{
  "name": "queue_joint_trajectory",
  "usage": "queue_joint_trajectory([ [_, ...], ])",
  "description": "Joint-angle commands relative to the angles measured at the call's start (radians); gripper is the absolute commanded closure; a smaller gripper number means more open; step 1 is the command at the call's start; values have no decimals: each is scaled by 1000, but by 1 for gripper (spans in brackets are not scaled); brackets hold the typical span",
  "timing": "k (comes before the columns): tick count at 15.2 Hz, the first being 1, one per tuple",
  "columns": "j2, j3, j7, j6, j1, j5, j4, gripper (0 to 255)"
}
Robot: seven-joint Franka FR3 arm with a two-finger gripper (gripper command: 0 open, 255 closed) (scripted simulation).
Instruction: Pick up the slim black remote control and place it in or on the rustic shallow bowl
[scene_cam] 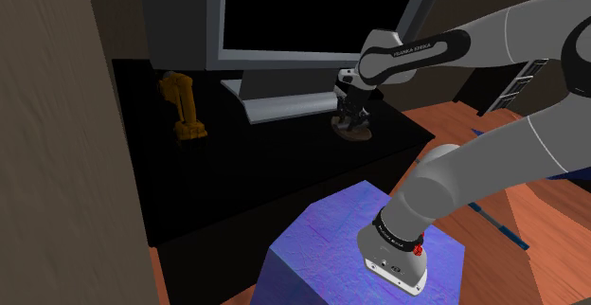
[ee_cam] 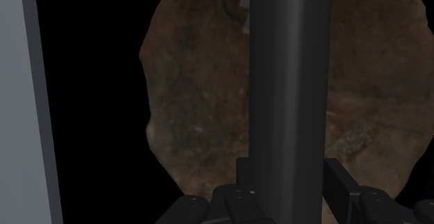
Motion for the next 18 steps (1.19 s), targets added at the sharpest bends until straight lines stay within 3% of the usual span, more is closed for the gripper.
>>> queue_joint_trajectory([
  [1, 1, -1, 0, 1, 0, 0, -1, 255],
  [2, 1, -1, 0, 2, 0, -1, -1, 0],
  [7, 1, -1, 0, 1, 0, 0, -1, 0],
  [11, -68, 31, 4, -150, -1, 10, 83, 0],
  [18, -68, 31, 4, -150, -1, 10, 83, 0],
])
